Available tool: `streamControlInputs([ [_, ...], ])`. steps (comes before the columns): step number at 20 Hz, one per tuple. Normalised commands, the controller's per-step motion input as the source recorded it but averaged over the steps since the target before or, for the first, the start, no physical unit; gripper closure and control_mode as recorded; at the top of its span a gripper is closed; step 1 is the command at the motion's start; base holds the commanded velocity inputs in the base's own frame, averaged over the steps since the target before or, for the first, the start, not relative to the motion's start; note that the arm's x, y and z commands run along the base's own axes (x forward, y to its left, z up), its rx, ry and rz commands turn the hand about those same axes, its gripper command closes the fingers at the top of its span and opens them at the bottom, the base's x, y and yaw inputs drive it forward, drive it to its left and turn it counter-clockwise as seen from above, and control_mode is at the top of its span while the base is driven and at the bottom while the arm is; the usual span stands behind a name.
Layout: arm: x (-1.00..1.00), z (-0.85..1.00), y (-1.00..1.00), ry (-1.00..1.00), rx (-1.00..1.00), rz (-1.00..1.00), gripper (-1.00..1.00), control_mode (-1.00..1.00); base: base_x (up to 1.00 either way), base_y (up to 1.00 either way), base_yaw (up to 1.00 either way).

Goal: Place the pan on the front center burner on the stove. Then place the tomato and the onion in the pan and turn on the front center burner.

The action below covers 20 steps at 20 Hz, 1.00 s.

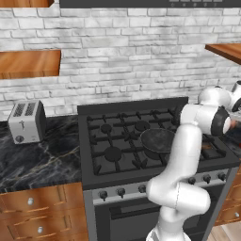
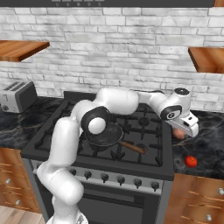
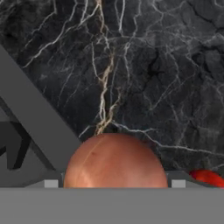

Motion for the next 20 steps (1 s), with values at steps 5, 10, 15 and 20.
streamControlInputs([
  [5,-0.48,0.52,0.78,-0.04,0.00,0.00,1.00,-1.00,0.00,0.00,0.00],
  [10,-0.42,0.33,0.86,-0.01,0.00,0.00,1.00,-1.00,0.00,0.00,0.00],
  [15,-0.24,0.18,0.96,0.00,0.00,0.00,1.00,-1.00,0.00,0.00,0.00],
  [20,-0.07,0.22,0.75,0.00,0.00,0.00,1.00,-1.00,0.00,0.00,0.00],
])
